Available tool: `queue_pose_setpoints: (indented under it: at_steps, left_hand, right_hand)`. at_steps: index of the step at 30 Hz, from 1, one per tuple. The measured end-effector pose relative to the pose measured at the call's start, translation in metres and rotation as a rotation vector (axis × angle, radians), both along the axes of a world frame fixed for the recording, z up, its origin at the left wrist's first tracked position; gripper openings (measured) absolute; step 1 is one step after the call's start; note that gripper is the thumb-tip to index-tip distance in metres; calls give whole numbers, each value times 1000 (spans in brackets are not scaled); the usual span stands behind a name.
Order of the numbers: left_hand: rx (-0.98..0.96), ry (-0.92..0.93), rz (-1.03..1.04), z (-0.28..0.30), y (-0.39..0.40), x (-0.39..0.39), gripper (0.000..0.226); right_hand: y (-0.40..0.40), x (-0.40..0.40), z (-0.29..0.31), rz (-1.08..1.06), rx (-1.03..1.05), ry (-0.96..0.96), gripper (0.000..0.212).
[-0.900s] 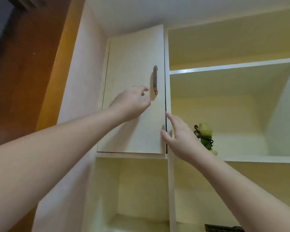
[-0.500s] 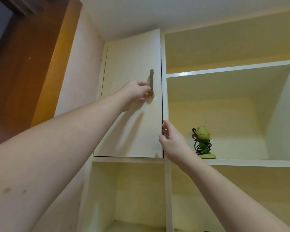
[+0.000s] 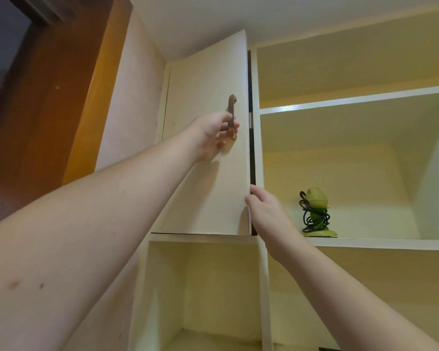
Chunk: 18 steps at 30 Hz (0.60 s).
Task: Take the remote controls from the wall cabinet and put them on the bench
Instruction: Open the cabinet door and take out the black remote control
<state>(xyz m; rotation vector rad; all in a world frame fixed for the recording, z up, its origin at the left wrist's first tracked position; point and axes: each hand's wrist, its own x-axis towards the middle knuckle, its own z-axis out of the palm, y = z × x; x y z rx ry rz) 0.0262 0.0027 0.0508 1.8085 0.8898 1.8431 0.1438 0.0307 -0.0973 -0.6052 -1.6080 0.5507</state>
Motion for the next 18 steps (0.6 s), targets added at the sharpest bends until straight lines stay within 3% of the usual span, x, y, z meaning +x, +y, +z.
queue_pose_setpoints:
  at_steps: [8,14,16,18]
  left_hand:
    - [65,22,24,-1,-33,-23,38]
    - [73,2,11,-3,-60,-36,36]
    - [139,36,143,-2,-69,-41,32]
    - [349,247,496,-10,-74,-53,39]
  right_hand:
    - [-36,-13,-1,104,10,149,35]
    - [-49,-21,-7,221,-6,206,46]
    - [-55,-28,-7,239,6,218,47]
    - [-61,-34,-7,253,6,244,47]
